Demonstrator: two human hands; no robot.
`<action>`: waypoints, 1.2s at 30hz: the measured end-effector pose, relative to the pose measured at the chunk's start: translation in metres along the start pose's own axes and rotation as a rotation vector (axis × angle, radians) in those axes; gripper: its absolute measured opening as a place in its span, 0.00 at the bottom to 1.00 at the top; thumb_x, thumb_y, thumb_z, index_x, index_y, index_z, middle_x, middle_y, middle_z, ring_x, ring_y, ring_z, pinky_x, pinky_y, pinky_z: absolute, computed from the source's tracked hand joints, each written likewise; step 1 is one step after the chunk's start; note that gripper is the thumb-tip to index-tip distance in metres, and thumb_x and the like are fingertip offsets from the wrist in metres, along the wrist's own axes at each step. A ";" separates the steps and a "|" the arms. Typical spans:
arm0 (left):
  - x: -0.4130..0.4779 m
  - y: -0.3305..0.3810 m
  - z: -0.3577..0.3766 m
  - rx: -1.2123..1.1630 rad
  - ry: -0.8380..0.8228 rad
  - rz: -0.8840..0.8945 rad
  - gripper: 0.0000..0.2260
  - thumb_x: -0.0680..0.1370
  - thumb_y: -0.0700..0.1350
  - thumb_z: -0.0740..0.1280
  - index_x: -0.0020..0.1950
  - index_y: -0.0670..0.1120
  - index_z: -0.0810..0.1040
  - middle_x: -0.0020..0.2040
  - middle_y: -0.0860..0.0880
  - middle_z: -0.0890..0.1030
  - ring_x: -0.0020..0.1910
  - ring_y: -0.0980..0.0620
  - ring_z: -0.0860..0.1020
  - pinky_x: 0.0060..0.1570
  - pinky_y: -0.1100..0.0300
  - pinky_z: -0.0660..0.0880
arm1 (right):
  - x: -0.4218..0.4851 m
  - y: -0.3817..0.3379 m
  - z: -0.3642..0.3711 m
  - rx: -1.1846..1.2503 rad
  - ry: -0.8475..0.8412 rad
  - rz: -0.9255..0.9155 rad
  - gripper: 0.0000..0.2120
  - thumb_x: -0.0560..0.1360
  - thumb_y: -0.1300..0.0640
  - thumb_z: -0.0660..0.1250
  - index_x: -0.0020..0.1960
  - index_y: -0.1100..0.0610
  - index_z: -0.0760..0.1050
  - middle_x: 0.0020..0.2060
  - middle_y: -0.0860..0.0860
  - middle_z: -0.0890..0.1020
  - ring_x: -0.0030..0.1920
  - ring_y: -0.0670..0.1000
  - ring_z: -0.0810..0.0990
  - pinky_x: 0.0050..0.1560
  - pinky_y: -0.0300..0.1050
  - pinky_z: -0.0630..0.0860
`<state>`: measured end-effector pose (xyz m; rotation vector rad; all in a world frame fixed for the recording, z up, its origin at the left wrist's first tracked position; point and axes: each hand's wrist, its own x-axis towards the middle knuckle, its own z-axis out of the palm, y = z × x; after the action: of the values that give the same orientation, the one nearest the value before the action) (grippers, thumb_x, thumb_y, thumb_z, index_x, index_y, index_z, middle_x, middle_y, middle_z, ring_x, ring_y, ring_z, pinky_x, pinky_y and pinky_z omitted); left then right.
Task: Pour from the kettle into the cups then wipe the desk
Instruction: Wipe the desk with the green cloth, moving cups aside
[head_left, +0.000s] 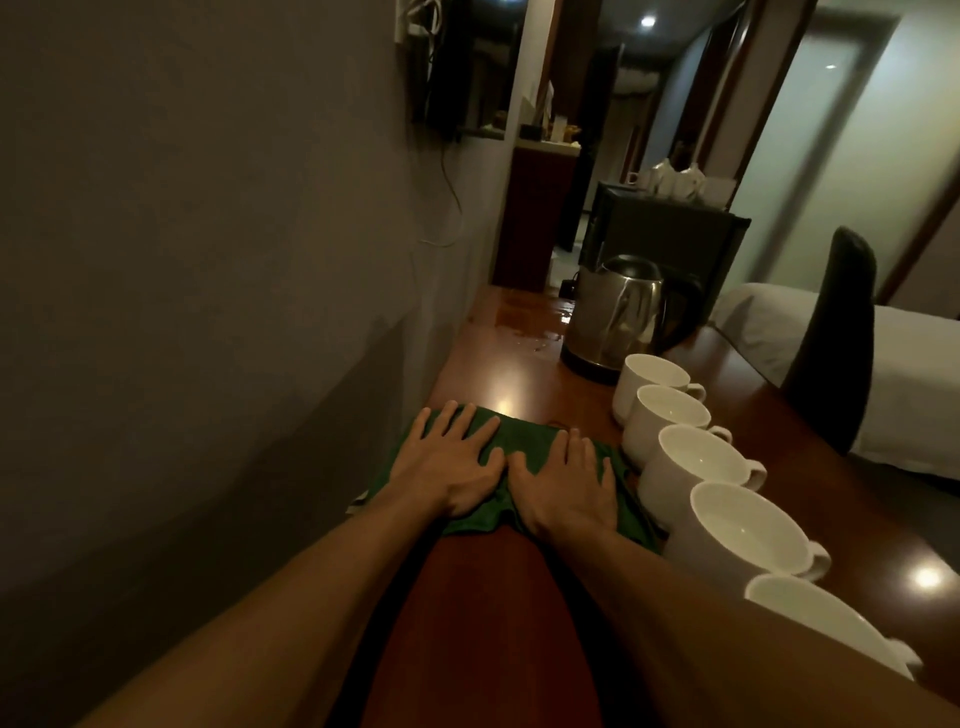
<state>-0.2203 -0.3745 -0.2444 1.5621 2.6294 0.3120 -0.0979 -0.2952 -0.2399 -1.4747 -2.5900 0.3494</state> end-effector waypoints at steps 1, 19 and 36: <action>0.007 -0.001 0.000 0.003 0.002 0.000 0.28 0.83 0.62 0.43 0.82 0.59 0.46 0.83 0.51 0.44 0.81 0.52 0.40 0.78 0.47 0.37 | 0.007 -0.002 0.000 -0.002 0.000 0.000 0.39 0.79 0.36 0.44 0.82 0.57 0.43 0.81 0.53 0.45 0.80 0.51 0.42 0.79 0.54 0.39; 0.136 -0.037 0.000 0.002 0.013 0.008 0.28 0.84 0.59 0.44 0.83 0.53 0.46 0.83 0.50 0.44 0.81 0.52 0.39 0.79 0.49 0.37 | 0.138 -0.033 0.013 -0.035 -0.005 -0.120 0.36 0.81 0.40 0.44 0.81 0.60 0.43 0.81 0.55 0.47 0.80 0.53 0.43 0.79 0.54 0.41; 0.285 -0.062 -0.002 0.013 -0.050 0.026 0.27 0.85 0.57 0.44 0.83 0.51 0.44 0.83 0.47 0.42 0.81 0.49 0.38 0.79 0.51 0.37 | 0.277 -0.060 0.029 -0.026 -0.007 -0.098 0.32 0.82 0.47 0.40 0.80 0.63 0.41 0.81 0.58 0.44 0.80 0.55 0.41 0.79 0.53 0.40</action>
<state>-0.4112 -0.1545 -0.2426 1.5879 2.5803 0.2544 -0.2954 -0.0900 -0.2502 -1.3510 -2.6705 0.3108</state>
